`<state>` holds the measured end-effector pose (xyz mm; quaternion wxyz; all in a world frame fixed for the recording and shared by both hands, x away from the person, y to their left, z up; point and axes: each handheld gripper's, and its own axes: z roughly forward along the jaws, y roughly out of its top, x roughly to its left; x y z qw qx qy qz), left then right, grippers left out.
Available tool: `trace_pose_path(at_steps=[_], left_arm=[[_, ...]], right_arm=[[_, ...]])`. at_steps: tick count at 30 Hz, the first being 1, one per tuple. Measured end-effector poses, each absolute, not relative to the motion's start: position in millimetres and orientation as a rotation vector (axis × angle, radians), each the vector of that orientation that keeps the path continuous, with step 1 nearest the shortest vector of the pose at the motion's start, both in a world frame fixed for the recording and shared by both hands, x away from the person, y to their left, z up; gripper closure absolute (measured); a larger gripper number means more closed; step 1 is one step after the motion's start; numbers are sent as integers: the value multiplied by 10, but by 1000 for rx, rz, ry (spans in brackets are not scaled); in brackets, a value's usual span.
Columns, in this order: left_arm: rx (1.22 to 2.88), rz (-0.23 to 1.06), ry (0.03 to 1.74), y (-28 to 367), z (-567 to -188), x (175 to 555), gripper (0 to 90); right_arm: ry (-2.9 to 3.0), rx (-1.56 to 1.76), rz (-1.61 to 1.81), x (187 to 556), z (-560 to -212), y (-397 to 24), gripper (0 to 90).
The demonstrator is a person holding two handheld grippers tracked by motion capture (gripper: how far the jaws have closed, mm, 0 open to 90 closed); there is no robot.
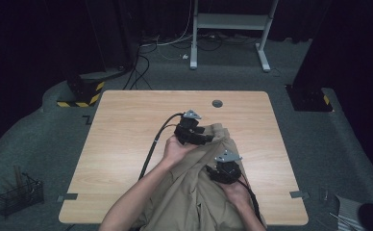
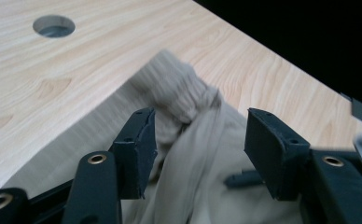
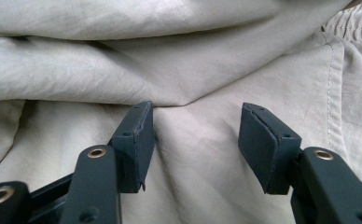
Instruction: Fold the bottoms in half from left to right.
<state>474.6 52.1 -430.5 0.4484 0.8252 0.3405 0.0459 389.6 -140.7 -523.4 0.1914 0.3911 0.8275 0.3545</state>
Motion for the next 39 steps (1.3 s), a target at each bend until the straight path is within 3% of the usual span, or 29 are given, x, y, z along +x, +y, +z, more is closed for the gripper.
trace_pose_path(at_steps=[8,16,27,32,39], left_arm=[[2032,93,888,1030,-4435,4466,418],[2048,78,897,1219,-4629,4201,417],[2030,62,880,1011,-4965,4054,446],[2098,130,930,875,-5077,4074,501],[2119,148,966,845,-5132,4113,547]], right_arm=[[2323,1101,997,3897,-5235,-1407,450],[2320,1107,995,3896,-5234,-1406,450],[2331,1135,1001,3869,-5213,-1427,419],[2311,1144,977,3681,-5063,-1576,410],[2326,1174,898,3572,-5168,-1746,407]])
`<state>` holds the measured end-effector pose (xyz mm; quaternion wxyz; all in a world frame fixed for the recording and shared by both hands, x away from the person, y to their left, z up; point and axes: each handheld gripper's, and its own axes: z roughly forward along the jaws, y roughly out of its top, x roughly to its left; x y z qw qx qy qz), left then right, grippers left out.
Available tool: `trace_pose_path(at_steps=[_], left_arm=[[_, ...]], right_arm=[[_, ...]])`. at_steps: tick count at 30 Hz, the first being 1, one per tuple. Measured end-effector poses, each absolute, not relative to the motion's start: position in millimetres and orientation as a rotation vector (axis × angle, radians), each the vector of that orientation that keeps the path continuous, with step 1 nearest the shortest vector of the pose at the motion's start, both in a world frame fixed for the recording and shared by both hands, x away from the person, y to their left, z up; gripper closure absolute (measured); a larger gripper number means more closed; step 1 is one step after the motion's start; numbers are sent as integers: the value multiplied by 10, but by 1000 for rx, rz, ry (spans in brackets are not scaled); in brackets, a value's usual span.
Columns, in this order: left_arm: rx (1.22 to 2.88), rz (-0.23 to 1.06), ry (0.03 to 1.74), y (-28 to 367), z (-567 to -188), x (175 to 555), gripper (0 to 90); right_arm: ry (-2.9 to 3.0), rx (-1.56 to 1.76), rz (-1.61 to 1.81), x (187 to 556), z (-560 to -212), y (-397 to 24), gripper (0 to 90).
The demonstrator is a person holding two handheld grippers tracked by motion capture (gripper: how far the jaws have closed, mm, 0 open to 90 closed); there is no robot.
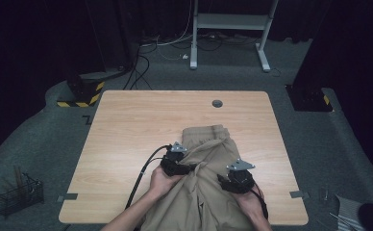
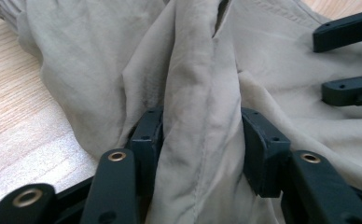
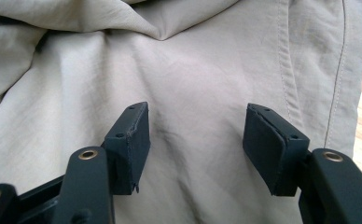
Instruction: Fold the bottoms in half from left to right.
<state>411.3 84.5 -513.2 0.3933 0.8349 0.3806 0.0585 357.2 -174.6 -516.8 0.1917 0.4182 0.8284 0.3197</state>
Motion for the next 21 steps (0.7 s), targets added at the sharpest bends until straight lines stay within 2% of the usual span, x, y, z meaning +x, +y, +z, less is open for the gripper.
trace_pose_path(at_steps=[21], left_arm=[[2139,184,1034,933,-5118,4410,660]], right_arm=[[2359,1103,972,3898,-5208,-1476,410]])
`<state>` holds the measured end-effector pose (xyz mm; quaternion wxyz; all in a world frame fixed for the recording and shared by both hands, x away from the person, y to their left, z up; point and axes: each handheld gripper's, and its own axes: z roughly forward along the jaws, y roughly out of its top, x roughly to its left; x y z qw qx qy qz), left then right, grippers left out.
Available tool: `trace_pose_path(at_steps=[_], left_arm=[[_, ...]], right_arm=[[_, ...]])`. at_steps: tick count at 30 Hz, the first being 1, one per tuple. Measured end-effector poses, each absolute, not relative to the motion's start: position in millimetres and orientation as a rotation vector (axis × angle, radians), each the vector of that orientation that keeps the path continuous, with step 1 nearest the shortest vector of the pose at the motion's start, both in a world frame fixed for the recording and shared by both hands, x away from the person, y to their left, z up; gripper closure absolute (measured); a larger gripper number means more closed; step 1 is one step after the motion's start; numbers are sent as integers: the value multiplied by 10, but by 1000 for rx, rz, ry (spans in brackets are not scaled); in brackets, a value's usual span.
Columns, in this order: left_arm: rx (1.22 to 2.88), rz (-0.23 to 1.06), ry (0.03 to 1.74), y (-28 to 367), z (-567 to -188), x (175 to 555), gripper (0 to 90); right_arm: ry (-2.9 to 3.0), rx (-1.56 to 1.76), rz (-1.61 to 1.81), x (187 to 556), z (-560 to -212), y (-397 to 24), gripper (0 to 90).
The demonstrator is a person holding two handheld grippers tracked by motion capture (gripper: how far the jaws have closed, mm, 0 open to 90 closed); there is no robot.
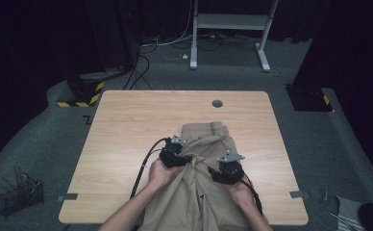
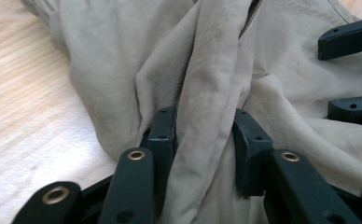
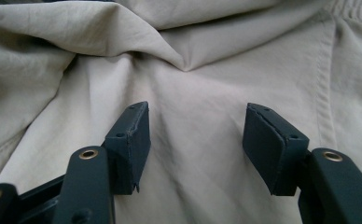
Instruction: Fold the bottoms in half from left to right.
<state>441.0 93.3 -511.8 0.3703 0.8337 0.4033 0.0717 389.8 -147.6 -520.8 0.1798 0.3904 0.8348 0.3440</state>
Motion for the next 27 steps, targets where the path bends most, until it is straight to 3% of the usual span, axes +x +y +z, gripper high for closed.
trace_pose_path(at_steps=[7,15,20,27], left_arm=[[2150,290,1055,1060,-5122,4466,675],[2162,275,1119,1234,-5088,4676,692],[2241,334,1138,1276,-5040,4923,693],[2232,353,1202,1321,-5028,5136,691]], right_arm=[[2397,1060,971,4139,-5200,-1228,410],[2418,1044,964,4341,-5192,-984,410],[2430,1038,958,4558,-5187,-785,412],[2428,1038,957,4776,-5188,-642,411]])
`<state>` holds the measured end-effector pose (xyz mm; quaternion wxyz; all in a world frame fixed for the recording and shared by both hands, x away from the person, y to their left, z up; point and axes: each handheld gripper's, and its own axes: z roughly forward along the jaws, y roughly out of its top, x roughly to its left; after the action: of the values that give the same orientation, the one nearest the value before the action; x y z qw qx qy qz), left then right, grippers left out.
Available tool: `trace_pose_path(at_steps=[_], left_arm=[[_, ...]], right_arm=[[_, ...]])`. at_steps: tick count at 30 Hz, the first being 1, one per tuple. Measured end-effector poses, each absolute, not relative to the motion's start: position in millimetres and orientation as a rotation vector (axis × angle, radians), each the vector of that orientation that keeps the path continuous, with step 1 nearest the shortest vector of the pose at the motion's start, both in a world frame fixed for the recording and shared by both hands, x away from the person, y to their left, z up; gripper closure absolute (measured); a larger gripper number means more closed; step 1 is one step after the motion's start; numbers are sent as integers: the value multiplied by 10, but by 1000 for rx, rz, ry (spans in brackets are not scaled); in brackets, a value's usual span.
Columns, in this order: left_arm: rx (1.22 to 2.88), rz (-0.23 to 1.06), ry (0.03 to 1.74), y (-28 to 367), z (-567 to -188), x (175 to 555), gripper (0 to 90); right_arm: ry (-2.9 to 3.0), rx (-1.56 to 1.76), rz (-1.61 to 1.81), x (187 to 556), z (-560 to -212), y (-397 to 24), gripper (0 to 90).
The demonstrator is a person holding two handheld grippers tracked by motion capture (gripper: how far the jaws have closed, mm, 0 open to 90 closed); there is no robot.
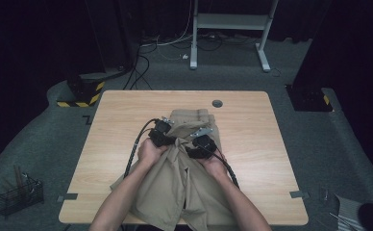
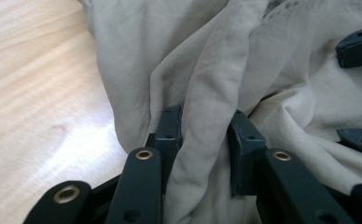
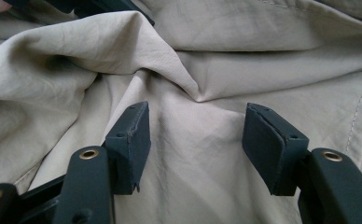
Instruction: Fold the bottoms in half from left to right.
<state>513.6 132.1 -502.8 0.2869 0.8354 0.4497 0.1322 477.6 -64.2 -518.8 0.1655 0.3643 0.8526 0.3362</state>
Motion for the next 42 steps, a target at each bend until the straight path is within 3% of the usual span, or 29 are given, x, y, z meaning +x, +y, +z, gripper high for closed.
trace_pose_path(at_steps=[4,10,17,23,24,29,33,42], left_arm=[[2202,278,1215,1361,-4985,5110,632],[2152,284,1166,1405,-4813,4941,530],[2131,264,1142,1593,-4719,4714,434],[2159,220,1188,1782,-4797,4648,439],[2158,209,1192,1809,-4812,4639,451],[2160,141,1193,1864,-4862,4606,723],[2166,159,1154,1818,-4838,4545,829],[2028,109,1077,1758,-4606,4342,869]], right_arm=[[2426,1104,950,4777,-5145,-657,463],[2368,1125,1088,4550,-4937,-918,494],[2373,1119,1008,4287,-4973,-1259,525],[2371,1185,979,4180,-5079,-1482,518],[2365,1195,978,4176,-5095,-1516,516],[2344,1218,989,4146,-5147,-1573,505],[2336,1210,982,4127,-5171,-1553,501],[2322,1197,979,4104,-5184,-1530,499]])
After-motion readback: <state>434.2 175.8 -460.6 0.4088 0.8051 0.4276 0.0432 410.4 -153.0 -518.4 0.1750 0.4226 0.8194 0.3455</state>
